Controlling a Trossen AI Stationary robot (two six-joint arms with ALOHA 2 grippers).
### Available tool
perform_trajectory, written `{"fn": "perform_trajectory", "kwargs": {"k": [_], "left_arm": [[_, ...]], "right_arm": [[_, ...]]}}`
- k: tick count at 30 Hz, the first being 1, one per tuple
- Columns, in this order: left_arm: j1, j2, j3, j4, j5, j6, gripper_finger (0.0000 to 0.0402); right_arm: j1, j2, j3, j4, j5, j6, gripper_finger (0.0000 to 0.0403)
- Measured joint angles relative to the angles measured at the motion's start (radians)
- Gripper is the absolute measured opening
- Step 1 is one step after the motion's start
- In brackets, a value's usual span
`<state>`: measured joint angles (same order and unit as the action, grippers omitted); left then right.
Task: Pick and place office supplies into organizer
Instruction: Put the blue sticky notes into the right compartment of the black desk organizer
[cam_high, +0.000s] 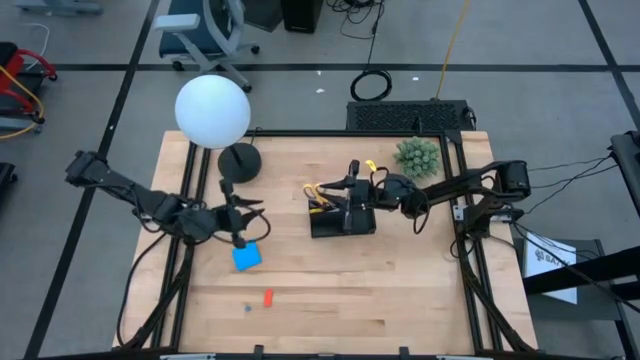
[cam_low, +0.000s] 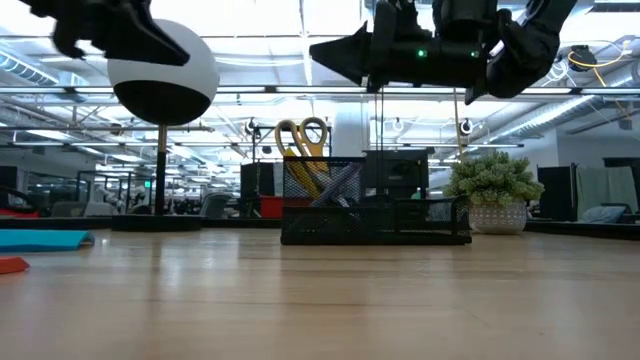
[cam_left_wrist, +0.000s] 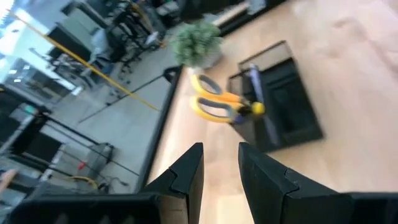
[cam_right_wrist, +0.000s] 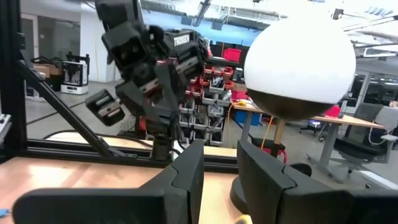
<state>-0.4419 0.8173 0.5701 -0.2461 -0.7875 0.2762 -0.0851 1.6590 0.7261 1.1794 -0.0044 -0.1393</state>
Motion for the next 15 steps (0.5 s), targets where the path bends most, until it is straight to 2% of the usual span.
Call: {"fn": "perform_trajectory", "kwargs": {"k": [7,15], "left_arm": [[-0.099,0.000,0.000,-0.135,0.009,-0.097,0.0108],[-0.166,0.004,0.000,-0.262,0.108,-0.209,0.0108]], "right_arm": [[0.014,-0.013,0.000,-0.007,-0.002,-0.002,0.0091],[0.013,-0.012,0.000,-0.035,-0.002,0.021,0.0091]]}}
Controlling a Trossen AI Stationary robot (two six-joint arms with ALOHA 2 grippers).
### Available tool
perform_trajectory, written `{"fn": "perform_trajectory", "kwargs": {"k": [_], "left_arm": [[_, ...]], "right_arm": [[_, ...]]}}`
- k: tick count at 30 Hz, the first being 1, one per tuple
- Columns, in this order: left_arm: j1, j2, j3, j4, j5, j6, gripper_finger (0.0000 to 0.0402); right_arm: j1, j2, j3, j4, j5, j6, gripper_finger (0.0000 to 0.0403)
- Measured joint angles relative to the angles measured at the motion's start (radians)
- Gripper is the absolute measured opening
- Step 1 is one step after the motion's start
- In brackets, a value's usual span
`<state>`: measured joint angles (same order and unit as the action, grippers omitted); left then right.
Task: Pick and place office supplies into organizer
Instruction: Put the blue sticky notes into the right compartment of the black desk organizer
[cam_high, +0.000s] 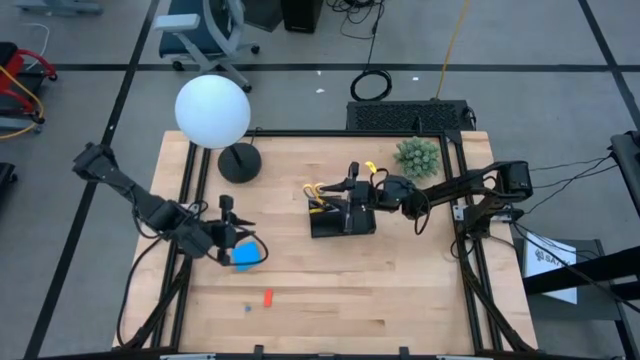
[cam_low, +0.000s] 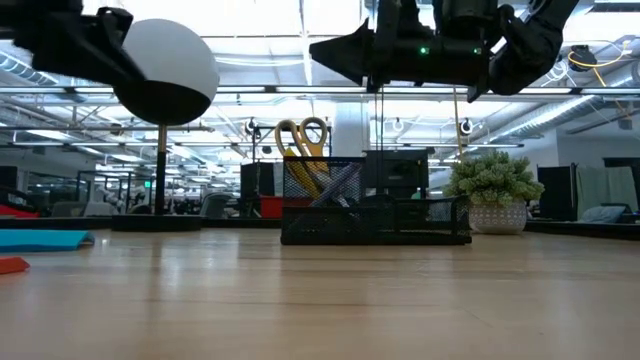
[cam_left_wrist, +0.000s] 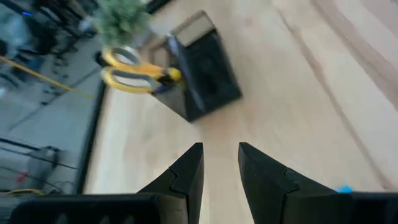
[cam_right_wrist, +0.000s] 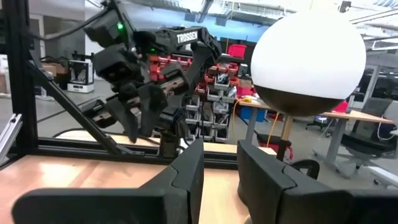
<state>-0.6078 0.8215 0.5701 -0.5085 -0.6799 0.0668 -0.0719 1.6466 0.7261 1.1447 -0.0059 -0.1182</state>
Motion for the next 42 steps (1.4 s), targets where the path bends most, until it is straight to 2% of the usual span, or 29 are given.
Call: {"fn": "perform_trajectory", "kwargs": {"k": [8,15,23,30,42], "left_arm": [[-0.046,0.069,0.000,-0.159,0.156,-0.132,0.0108],[-0.085,0.186,0.000,-0.170,0.317,-0.227,0.0108],[-0.146,0.314,0.000,-0.206,0.450,-0.332,0.0108],[-0.174,0.374,0.000,-0.230,0.466,-0.351,0.0108],[-0.172,0.529,0.000,-0.221,0.411,-0.357,0.0108]], "right_arm": [[0.000,0.000,0.000,-0.036,0.002,0.001,0.0091],[-0.010,0.000,0.000,-0.041,0.004,0.020,0.0091],[-0.013,0.000,0.000,-0.051,0.004,0.028,0.0091],[-0.013,0.000,0.000,-0.058,0.004,0.028,0.0091],[-0.013,0.000,0.000,-0.059,0.003,0.028,0.0091]]}}
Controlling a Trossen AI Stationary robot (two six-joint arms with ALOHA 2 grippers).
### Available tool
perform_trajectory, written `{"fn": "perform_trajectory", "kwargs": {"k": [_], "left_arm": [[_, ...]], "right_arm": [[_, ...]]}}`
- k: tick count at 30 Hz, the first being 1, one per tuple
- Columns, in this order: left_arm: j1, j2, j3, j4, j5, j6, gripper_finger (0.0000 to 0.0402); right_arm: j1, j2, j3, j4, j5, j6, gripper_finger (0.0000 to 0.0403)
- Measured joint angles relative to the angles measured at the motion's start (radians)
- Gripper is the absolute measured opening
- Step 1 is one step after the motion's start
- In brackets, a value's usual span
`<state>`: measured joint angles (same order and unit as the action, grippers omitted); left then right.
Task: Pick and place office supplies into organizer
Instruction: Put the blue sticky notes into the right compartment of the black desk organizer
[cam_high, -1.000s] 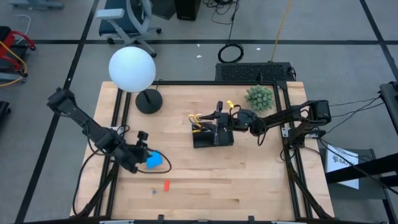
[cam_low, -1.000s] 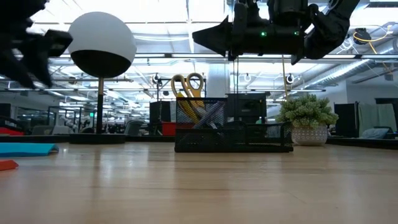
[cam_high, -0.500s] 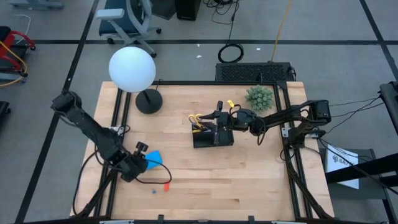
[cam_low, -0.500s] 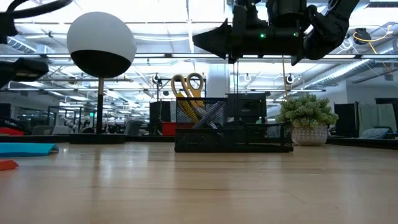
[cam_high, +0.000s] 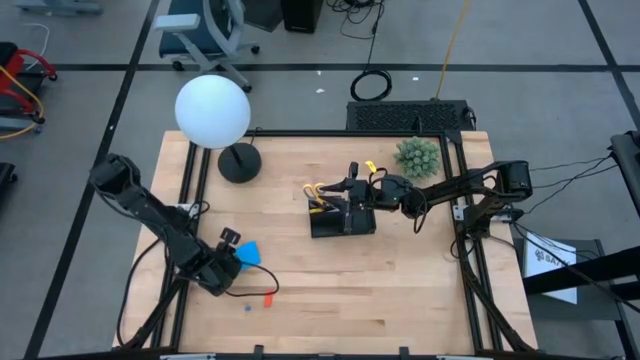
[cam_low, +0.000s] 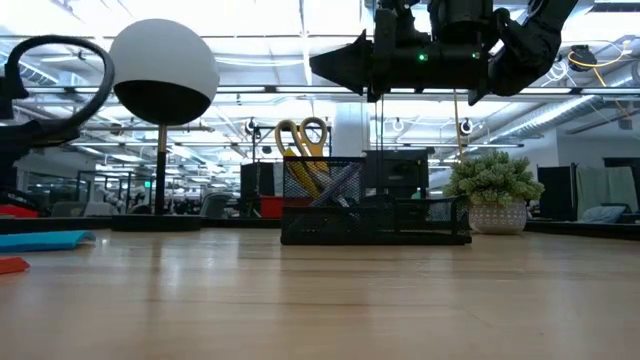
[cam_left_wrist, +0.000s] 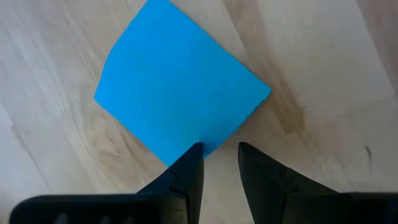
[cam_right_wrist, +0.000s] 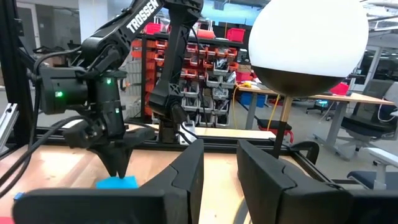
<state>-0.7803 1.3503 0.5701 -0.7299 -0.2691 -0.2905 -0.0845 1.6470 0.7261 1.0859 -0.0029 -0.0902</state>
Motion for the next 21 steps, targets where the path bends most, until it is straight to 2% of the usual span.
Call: {"fn": "perform_trajectory", "kwargs": {"k": [14,21], "left_arm": [[0.001,0.032,0.025,0.052,-0.098,0.008,0.0108],[0.001,0.032,0.030,0.051,-0.115,0.037,0.0108]], "right_arm": [[0.000,0.000,0.000,-0.007,-0.001,0.000,0.0091],[0.001,0.000,0.000,-0.035,-0.007,-0.004,0.0091]]}}
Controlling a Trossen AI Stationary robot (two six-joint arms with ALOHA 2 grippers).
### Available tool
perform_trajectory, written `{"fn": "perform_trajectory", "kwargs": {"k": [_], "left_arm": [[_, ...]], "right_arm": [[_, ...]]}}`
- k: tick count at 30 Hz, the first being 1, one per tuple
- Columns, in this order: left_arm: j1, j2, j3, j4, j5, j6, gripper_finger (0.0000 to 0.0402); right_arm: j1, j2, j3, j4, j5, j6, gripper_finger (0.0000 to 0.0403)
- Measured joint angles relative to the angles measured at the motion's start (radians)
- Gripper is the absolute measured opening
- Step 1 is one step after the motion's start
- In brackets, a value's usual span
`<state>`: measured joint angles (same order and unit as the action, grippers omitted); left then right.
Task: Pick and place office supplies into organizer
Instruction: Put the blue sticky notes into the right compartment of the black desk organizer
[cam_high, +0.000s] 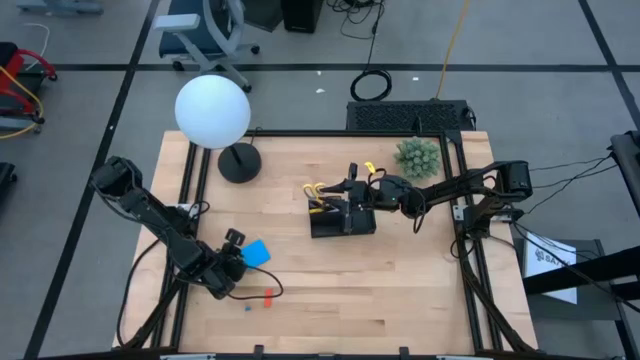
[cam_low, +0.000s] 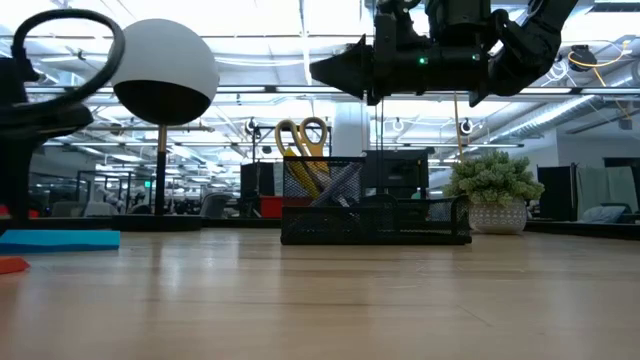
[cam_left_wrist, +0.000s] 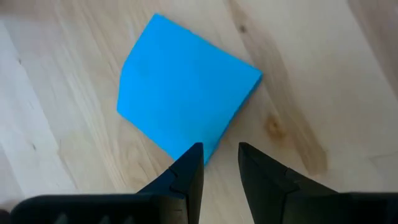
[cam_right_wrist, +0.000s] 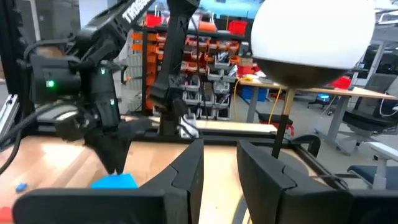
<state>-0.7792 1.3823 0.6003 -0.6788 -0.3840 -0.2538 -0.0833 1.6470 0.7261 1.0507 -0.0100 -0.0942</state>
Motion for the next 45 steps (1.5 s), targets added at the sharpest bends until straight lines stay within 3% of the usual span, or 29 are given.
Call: {"fn": "perform_trajectory", "kwargs": {"k": [5,10,20,31,45], "left_arm": [[0.001,0.000,0.000,0.004,-0.037,0.020,0.0108],[0.019,0.000,0.000,0.004,-0.064,0.043,0.0108],[0.068,0.000,0.000,0.067,-0.064,0.140,0.0108],[0.079,0.000,-0.001,0.067,0.003,0.146,0.0108],[0.078,0.082,0.000,0.122,-0.049,0.147,0.0108]], "right_arm": [[0.010,0.000,0.022,-0.088,-0.073,-0.005,0.0091],[0.046,0.000,0.084,-0.257,-0.066,-0.060,0.0091],[0.063,0.001,0.096,-0.360,-0.046,-0.051,0.0091],[0.078,0.001,0.096,-0.371,-0.045,-0.060,0.0091],[0.077,0.001,0.096,-0.371,-0.044,-0.057,0.0091]]}}
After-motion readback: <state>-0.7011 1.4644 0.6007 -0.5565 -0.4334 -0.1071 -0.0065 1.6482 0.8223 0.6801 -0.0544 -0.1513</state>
